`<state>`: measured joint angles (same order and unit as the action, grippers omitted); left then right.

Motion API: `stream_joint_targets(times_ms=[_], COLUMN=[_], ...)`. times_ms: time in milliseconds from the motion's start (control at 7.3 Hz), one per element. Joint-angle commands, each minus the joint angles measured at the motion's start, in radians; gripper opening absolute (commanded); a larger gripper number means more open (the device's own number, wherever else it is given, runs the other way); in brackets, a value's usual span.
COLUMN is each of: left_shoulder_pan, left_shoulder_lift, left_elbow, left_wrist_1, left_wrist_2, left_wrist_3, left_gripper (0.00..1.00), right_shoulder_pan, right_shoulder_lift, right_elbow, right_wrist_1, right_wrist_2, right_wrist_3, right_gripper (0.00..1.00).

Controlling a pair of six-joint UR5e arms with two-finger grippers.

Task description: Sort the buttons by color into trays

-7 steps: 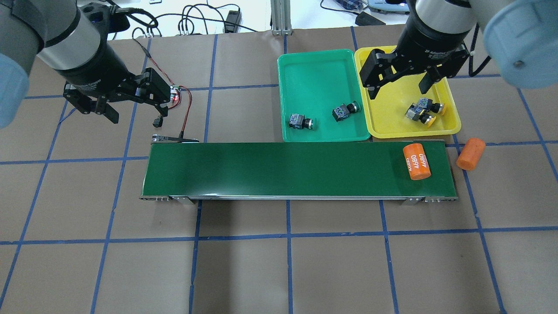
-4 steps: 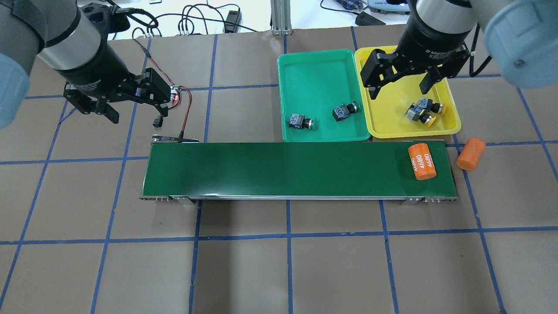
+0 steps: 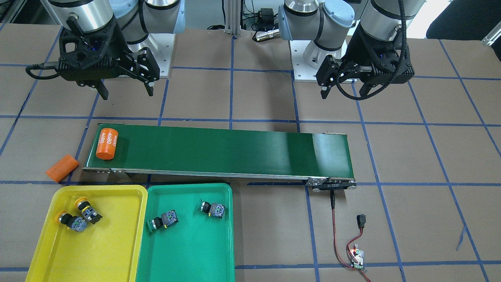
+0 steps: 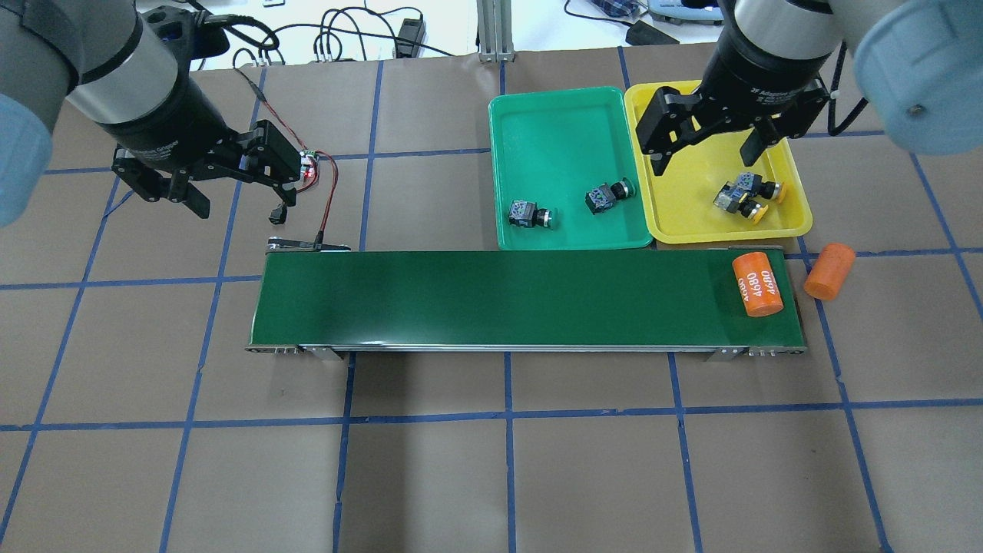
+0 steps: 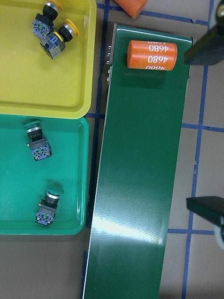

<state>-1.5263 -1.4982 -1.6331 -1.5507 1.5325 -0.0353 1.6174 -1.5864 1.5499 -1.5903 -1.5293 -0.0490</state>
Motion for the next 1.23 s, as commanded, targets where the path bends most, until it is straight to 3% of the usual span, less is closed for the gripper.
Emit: stream_joint_targets(times_ms=[0,137,1096], left_shoulder_pan=[0.000,0.000,0.000], left_shoulder_lift=[0.000,-0.002,-0.005], left_elbow=[0.001,0.001,0.007], left_wrist_1=[0.000,-0.009,-0.009], left_wrist_2=[0.000,0.000,0.000], left_wrist_3=[-0.002,-0.002,-0.002], left_gripper=[1.00,1.00,1.00], right_shoulder_pan=[0.001,0.001,0.001], right_shoulder_lift=[-0.001,-0.001,-0.001], right_elbow=[-0.001,-0.002,-0.002], right_wrist_1=[0.003,0.013,0.009], right_wrist_2=[-0.012,-0.063,-0.049], right_wrist_3=[0.000,0.003,0.004], right_gripper=[1.00,1.00,1.00])
